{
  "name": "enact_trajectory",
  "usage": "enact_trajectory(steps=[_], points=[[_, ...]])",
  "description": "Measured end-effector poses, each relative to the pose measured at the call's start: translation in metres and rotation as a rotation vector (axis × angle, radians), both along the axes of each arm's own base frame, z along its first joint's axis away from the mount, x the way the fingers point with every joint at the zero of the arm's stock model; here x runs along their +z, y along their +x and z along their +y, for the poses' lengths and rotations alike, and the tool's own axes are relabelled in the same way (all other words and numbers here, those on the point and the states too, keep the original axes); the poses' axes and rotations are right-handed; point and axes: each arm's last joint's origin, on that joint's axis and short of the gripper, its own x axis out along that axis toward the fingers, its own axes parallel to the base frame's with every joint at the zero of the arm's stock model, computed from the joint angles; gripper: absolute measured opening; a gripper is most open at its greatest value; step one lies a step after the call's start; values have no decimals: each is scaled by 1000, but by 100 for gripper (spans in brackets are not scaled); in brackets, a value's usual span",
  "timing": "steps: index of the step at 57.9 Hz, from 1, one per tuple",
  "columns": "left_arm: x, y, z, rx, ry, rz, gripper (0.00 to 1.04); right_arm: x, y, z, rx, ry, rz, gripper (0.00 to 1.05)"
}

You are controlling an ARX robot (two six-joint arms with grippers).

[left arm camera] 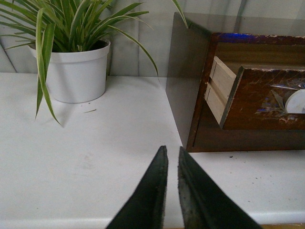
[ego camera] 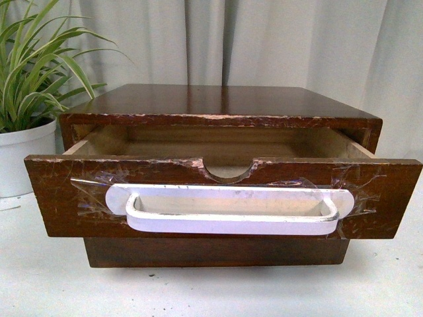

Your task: Open drawer

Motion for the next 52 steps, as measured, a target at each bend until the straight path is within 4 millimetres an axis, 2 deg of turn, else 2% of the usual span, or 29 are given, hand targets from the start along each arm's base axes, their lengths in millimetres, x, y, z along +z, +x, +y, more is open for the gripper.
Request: enact_trajectory(steps=[21, 26, 28, 52], points=[[0, 0, 0, 0, 0, 0, 81, 0, 0, 0, 0, 0, 0, 70], [0, 0, 0, 0, 0, 0, 99, 0, 0, 0, 0, 0, 0, 89], [0, 0, 0, 0, 1, 0, 100, 0, 0, 0, 0, 0, 0, 96], [0, 0, 0, 0, 1, 0, 98, 0, 0, 0, 0, 2, 0, 96]])
